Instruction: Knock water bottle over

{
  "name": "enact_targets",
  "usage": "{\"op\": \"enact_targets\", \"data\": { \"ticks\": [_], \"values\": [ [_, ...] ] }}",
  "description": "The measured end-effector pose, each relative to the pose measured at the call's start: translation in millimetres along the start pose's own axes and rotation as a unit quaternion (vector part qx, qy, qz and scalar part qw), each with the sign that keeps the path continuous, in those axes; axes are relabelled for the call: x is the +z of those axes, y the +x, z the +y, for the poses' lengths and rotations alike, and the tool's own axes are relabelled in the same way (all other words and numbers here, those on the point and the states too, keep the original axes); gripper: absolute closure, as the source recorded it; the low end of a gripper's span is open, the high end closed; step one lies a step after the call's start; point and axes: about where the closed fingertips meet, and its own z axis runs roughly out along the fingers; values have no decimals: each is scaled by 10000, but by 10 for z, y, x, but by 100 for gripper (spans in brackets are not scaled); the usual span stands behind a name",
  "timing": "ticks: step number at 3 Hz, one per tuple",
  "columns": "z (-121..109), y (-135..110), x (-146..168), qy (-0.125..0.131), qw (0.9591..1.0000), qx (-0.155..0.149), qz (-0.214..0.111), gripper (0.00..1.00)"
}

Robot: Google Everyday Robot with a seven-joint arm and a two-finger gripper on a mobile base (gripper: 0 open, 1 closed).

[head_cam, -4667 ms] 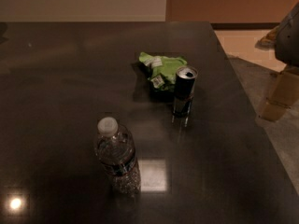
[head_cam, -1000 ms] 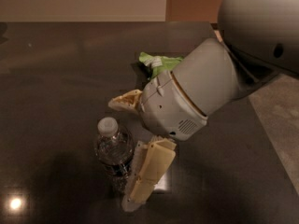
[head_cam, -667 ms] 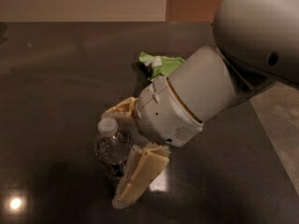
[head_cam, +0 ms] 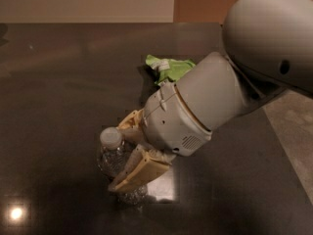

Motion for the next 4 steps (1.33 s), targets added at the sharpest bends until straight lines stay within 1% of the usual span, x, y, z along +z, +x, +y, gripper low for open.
{"op": "enact_targets", "data": {
  "ticks": [1,2,3,4],
  "values": [
    [-145,-52,-218,150,9992,78,375,87],
    [-333,-85,-536,329,9935,200,1076,100],
    [-418,-8,-770,376,9800,-3,1954,100],
    [-384,156,-834,281,9600,-359,2764,100]
  ]
}}
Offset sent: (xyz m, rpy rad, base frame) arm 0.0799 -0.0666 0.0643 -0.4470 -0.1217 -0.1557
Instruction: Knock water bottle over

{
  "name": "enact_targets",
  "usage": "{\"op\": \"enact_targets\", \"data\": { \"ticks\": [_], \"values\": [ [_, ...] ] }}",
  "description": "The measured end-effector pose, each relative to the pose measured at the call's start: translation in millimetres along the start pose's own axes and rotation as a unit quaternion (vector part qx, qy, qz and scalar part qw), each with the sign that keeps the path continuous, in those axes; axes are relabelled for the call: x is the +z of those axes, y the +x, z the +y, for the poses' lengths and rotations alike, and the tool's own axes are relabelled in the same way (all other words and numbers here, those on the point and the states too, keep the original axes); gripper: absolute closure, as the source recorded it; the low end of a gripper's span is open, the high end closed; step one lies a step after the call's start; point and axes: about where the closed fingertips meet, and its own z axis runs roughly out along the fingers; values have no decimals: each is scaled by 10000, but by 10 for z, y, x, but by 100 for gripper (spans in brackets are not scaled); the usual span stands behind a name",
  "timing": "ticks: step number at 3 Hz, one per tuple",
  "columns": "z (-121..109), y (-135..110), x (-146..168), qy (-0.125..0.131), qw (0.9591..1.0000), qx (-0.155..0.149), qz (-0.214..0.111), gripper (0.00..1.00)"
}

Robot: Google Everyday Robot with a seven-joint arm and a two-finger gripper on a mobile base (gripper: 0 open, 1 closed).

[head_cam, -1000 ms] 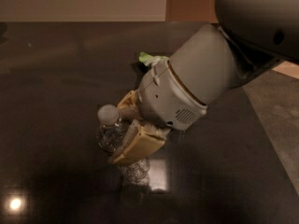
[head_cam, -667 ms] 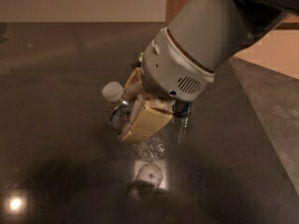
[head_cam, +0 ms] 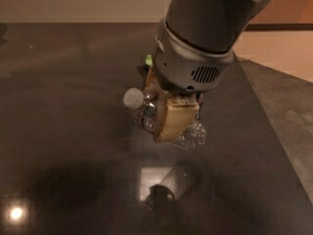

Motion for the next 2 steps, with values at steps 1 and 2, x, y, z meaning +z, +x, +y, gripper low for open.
{"op": "enact_targets", "data": {
  "ticks": [1,2],
  "values": [
    [76,204,243,-178,9970,-276,699,100],
    [132,372,509,-365,9910,-462,1200,100]
  ]
}}
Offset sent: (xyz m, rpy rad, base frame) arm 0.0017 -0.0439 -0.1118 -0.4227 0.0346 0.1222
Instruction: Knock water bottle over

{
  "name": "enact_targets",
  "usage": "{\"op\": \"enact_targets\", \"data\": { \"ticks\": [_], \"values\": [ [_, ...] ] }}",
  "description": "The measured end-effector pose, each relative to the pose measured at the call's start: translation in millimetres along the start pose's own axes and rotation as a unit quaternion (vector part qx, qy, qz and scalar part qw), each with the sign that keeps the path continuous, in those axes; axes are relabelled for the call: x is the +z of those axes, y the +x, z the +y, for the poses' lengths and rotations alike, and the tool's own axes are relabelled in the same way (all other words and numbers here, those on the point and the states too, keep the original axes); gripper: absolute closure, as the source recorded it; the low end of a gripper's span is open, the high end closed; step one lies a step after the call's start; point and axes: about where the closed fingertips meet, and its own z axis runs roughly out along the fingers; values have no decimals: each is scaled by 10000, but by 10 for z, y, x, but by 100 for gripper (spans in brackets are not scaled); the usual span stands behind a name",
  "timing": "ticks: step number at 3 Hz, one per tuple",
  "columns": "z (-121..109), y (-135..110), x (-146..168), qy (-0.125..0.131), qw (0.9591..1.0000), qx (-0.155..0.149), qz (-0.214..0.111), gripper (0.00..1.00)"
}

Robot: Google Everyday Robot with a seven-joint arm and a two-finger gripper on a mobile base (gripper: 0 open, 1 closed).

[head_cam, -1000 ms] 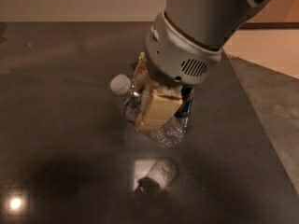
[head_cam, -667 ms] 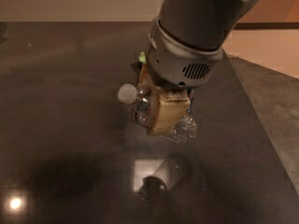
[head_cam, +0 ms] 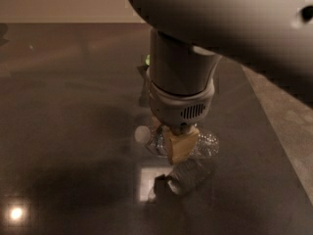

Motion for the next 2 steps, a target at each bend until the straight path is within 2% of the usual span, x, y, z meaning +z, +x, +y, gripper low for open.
{"op": "enact_targets", "data": {
  "ticks": [1,2],
  "values": [
    [-8,58,253,-168,9988,-166,428,82],
    [-20,58,410,-275,9964,-369,705,59]
  ]
}}
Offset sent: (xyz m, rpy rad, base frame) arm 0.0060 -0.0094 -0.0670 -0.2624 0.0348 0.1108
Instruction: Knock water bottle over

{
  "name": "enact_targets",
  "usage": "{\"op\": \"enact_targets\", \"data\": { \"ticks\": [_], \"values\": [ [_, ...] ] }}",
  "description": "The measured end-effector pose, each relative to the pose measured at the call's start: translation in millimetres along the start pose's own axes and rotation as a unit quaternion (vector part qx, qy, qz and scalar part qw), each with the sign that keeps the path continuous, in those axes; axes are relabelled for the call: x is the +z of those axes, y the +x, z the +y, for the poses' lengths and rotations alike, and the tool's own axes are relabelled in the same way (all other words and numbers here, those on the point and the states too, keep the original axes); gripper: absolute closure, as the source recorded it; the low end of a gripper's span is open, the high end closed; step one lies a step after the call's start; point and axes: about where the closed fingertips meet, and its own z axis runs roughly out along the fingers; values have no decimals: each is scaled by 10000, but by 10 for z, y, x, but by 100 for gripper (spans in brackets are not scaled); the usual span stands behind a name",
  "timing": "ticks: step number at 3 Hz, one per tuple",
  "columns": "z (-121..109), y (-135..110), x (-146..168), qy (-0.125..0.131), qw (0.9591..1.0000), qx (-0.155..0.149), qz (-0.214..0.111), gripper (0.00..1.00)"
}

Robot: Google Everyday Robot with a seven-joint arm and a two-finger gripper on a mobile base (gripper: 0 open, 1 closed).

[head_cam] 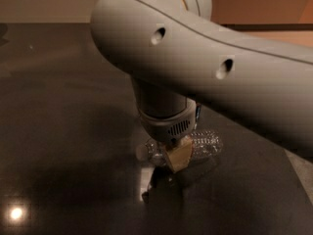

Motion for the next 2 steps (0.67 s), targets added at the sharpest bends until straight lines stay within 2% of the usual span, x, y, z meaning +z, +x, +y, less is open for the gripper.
{"op": "enact_targets", "data": {
  "ticks": [1,2],
  "values": [
    [-6,-22,117,-91,9997,-174,161,35],
    [-32,-37,101,-10,9998,-169,139,12]
  ]
}}
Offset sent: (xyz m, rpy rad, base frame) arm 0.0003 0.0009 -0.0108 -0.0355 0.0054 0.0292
